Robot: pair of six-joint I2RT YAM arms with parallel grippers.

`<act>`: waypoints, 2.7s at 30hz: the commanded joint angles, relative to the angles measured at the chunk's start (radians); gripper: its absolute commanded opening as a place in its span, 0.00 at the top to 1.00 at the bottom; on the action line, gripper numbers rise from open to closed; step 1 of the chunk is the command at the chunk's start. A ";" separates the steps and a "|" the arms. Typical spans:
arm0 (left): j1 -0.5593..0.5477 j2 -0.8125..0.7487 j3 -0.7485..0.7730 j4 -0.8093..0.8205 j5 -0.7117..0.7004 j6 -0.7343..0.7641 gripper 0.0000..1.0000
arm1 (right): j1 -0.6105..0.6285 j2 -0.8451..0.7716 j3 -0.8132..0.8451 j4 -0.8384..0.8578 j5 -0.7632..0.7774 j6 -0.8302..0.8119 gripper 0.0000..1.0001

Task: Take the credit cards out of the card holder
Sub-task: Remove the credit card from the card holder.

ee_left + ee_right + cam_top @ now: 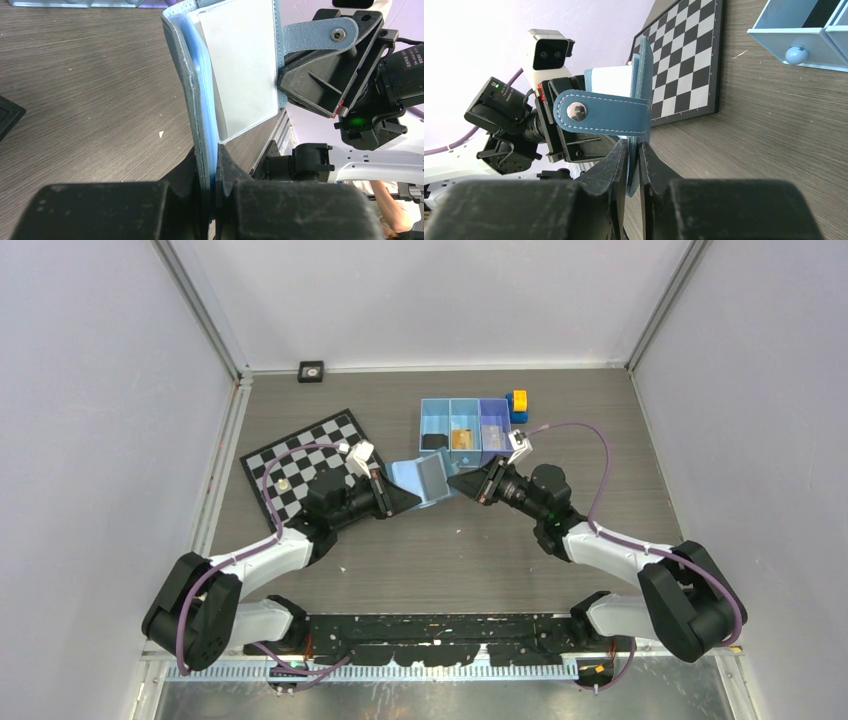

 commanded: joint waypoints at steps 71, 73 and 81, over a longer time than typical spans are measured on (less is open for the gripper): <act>-0.005 0.055 0.035 0.091 0.060 -0.006 1.00 | 0.205 0.052 0.221 -0.404 0.181 -0.266 0.43; -0.005 0.057 0.035 0.091 0.061 -0.006 1.00 | 0.204 0.041 0.217 -0.405 0.196 -0.261 0.56; 0.007 0.056 0.030 0.068 0.037 -0.025 0.95 | 0.197 -0.052 0.153 -0.384 0.301 -0.236 0.97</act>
